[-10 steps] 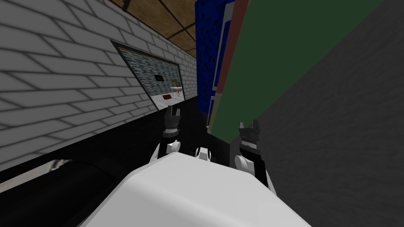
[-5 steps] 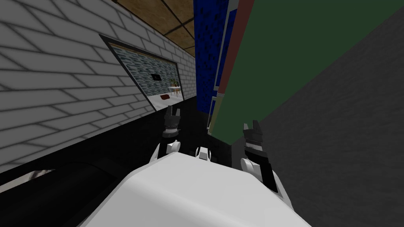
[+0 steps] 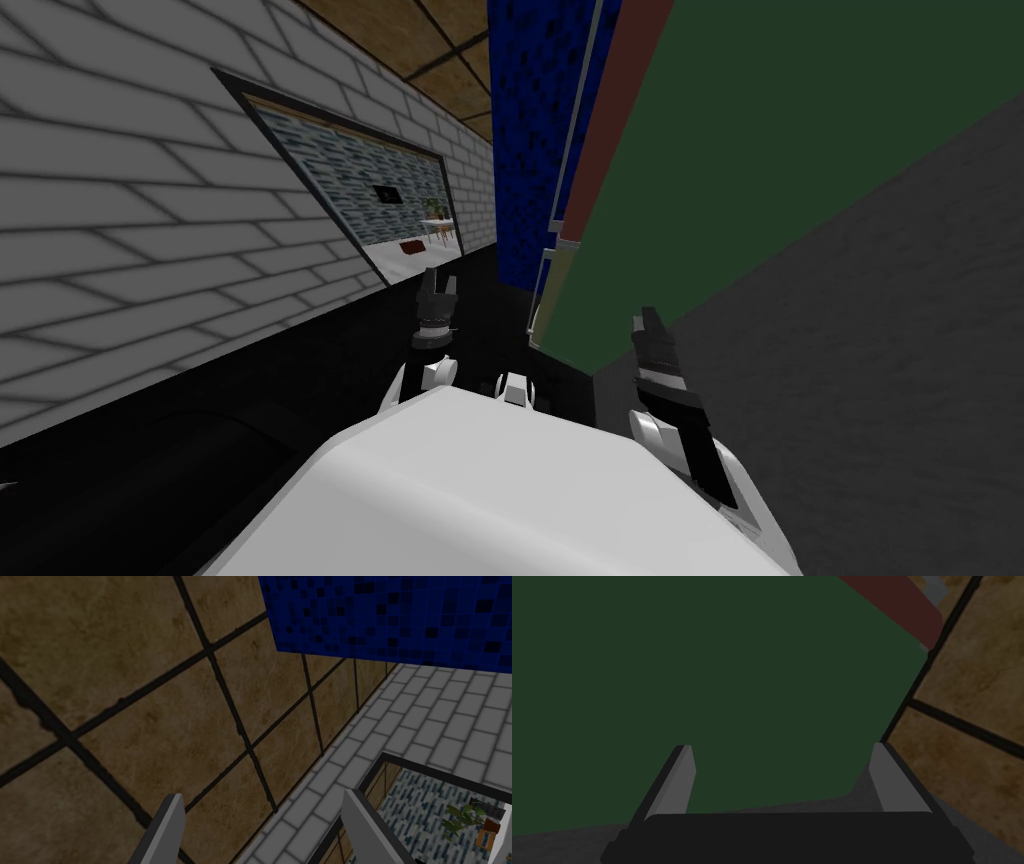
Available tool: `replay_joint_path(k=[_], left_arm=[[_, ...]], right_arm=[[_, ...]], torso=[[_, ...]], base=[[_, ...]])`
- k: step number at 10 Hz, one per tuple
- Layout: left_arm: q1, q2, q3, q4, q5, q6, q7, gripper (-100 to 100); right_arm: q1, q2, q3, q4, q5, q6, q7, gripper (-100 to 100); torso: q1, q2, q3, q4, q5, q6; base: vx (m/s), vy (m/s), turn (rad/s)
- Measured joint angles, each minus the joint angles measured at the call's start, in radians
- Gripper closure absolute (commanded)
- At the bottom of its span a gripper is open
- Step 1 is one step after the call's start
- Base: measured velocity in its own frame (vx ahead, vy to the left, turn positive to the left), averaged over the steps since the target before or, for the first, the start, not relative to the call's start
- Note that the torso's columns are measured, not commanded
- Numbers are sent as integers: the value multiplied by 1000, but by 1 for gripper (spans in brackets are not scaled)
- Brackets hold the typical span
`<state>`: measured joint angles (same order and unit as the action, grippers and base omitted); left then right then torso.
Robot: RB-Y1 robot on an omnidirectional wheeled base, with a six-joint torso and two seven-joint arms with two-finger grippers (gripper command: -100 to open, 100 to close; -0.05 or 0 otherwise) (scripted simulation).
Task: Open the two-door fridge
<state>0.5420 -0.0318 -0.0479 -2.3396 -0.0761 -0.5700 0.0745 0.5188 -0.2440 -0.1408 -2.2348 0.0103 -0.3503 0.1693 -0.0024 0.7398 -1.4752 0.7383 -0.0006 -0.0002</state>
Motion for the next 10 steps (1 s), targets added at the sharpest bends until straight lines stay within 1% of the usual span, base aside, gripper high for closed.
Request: replay_joint_path(k=[1,2,3,4,5,8,9,10], left_arm=[[0,0,0,0,0,0,0,0],[0,0,0,0,0,0,0,0],[0,0,0,0,0,0,0,0],[0,0,0,0,0,0,0,0],[0,0,0,0,0,0,0,0],[0,0,0,0,0,0,0,0],[0,0,0,0,0,0,0,0],[0,0,0,0,0,0,0,0]], right_arm=[[5,-16,-17,-1,10,0,25,-100],[13,-36,-40,-7,24,2,52,-100],[15,-44,-49,-8,33,4,73,-100],[20,-57,-64,-11,45,4,100,-100],[26,-77,-86,-15,62,7,129,-100],[37,-108,-123,-21,90,10,199,-100],[43,-122,-139,-23,103,11,225,-100],[50,-145,-164,-26,119,14,253,-100]], torso=[[-1,1,1,0,0,0],[3,-1,0,0,1,0],[3,-1,0,0,1,0],[1,-2,-1,0,0,0],[5,-5,-2,-1,1,0],[0,0,0,0,0,0],[1,-1,0,0,0,0],[6,-4,-2,-1,1,0]], base=[[125,117,-74],[93,99,-37],[109,68,-44],[159,134,-88],[128,125,-35],[106,87,-43],[172,150,-89],[126,125,-31]])
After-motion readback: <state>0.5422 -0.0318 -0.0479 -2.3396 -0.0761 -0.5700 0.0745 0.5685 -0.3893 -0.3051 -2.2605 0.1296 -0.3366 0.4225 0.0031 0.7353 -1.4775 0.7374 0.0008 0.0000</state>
